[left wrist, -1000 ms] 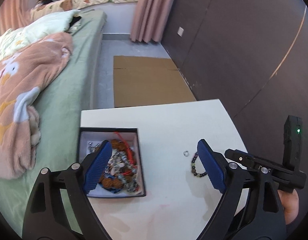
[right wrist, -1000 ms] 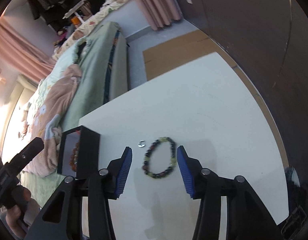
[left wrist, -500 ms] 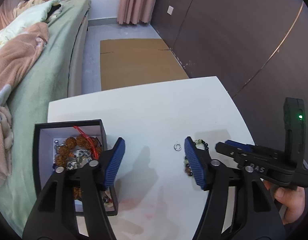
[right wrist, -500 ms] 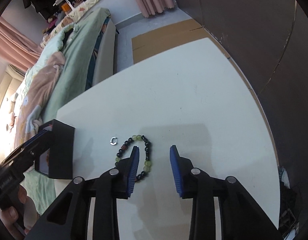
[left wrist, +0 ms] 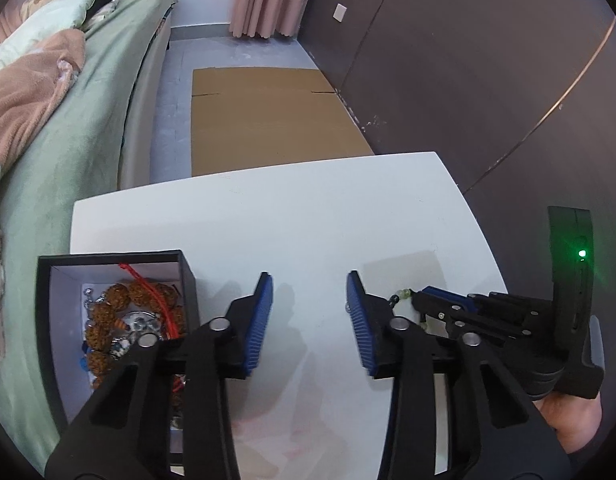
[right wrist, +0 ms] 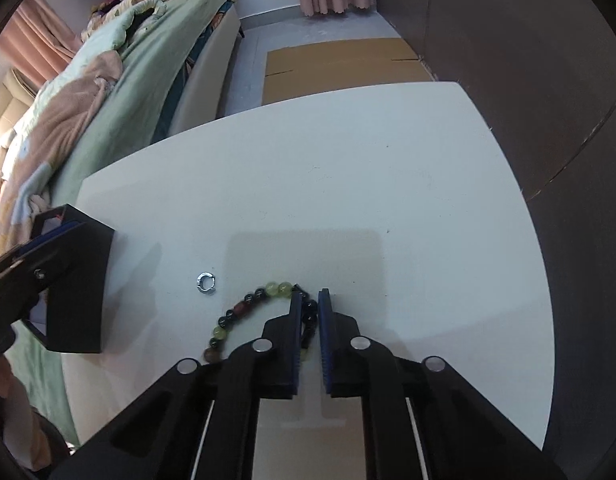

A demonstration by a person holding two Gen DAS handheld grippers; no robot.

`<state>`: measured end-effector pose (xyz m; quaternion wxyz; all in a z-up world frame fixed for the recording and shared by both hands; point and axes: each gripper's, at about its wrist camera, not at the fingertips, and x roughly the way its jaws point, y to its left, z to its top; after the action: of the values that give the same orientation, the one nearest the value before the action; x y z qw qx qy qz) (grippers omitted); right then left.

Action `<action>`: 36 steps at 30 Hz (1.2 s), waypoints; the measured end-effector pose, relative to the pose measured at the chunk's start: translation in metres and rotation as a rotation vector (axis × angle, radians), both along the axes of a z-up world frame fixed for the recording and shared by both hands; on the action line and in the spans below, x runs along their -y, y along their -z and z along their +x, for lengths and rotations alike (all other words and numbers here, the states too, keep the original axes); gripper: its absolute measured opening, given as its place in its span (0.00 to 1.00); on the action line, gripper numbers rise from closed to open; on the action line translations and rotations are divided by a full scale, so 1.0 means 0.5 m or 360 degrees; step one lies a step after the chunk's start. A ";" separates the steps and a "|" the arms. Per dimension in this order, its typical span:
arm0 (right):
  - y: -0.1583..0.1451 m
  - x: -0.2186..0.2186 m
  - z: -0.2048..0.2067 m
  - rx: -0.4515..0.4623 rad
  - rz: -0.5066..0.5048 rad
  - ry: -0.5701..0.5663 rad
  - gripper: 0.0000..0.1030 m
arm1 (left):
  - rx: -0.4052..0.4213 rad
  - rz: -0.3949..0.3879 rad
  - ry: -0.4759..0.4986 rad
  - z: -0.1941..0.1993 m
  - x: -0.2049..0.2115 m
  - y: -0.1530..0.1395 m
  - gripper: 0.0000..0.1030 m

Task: Organize jewelry
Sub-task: 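Close left gripper on small silver ring while right gripper lifts bead bracelet, then carry ring over black box and open left gripper while right gripper releases bracelet there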

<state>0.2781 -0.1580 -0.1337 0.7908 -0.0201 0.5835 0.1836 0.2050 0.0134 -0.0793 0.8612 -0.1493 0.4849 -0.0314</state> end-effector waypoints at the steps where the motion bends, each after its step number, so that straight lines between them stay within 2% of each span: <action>1: -0.004 0.008 0.001 0.0008 0.0008 0.0014 0.08 | 0.0001 -0.0007 0.0007 0.001 0.005 0.002 0.35; 6: -0.034 0.056 0.011 0.0048 0.0099 0.0100 0.08 | -0.0012 0.0003 0.0069 0.007 0.036 0.014 0.35; 13: -0.073 0.118 0.020 0.0112 0.0203 0.0219 0.08 | -0.0049 0.0104 0.0157 0.018 0.084 0.050 0.35; 24: -0.096 0.167 0.012 0.0142 0.0264 0.0246 0.08 | -0.0089 0.0257 0.0221 0.026 0.130 0.093 0.35; 27: -0.099 0.172 0.011 0.0146 0.0270 0.0250 0.08 | -0.0070 0.0344 0.0222 0.026 0.144 0.095 0.34; 30: -0.101 0.173 0.008 0.0149 0.0272 0.0247 0.08 | -0.0070 0.0455 0.0214 0.027 0.154 0.095 0.22; 32: -0.103 0.172 0.007 0.0151 0.0271 0.0244 0.08 | -0.0071 0.0471 0.0213 0.025 0.154 0.094 0.13; 36: -0.106 0.164 0.002 0.0158 0.0279 0.0236 0.08 | -0.0071 0.0464 0.0231 0.023 0.156 0.093 0.13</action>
<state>0.2791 -0.2402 -0.0805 0.8289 0.0833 0.5252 0.1738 0.2163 -0.0645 -0.1256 0.8583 0.0120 0.5127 -0.0195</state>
